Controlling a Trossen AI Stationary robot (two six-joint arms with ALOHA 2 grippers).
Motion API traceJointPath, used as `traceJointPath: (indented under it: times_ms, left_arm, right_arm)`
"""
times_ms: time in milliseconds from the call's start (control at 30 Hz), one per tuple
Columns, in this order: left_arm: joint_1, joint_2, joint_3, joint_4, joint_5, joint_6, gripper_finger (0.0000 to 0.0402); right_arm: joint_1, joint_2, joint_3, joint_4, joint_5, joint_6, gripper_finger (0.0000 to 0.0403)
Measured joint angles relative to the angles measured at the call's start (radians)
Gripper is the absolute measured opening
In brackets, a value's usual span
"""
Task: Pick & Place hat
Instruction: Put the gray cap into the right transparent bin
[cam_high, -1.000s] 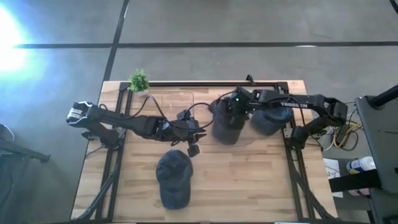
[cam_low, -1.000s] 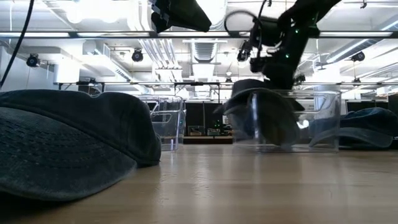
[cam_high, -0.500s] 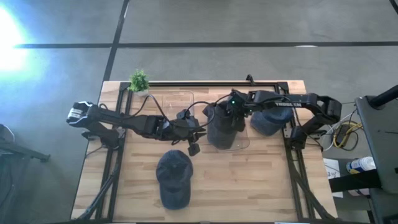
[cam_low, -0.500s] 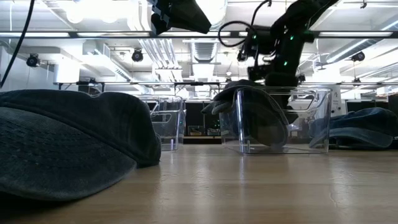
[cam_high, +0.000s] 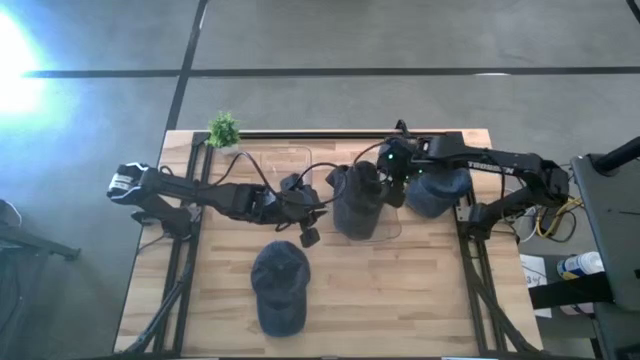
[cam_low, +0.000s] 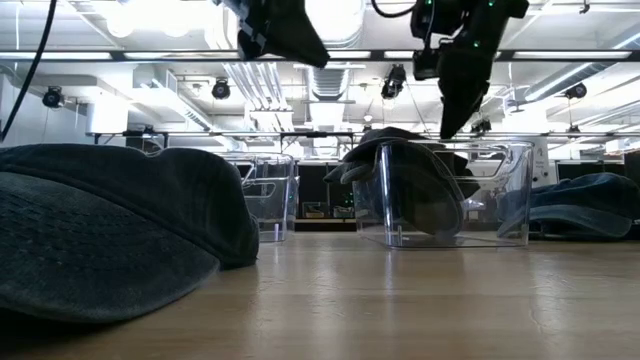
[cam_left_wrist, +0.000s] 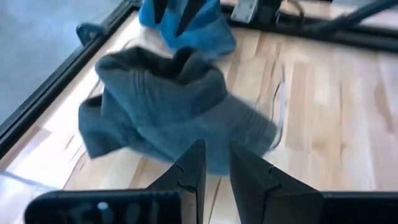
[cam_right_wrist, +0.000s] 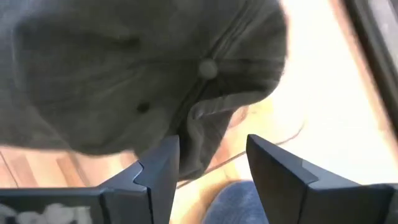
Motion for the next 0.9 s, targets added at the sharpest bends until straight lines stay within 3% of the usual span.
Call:
traceJointPath:
  times_ms: [300, 600, 900]
  left_arm:
    - [0.0, 0.083, -0.011, -0.03, 0.045, -0.004, 0.0062]
    - [0.009, 0.196, -0.012, -0.007, 0.047, 0.031, 0.0062]
    - [0.065, 0.234, -0.015, 0.029, 0.049, 0.101, 0.0062]
  right_arm:
    - [0.053, 0.127, -0.098, 0.162, 0.003, 0.032, 0.0185]
    - [0.054, 0.291, -0.115, 0.203, 0.011, 0.027, 0.0185]
    - [0.055, 0.204, -0.08, 0.185, 0.048, 0.043, 0.0185]
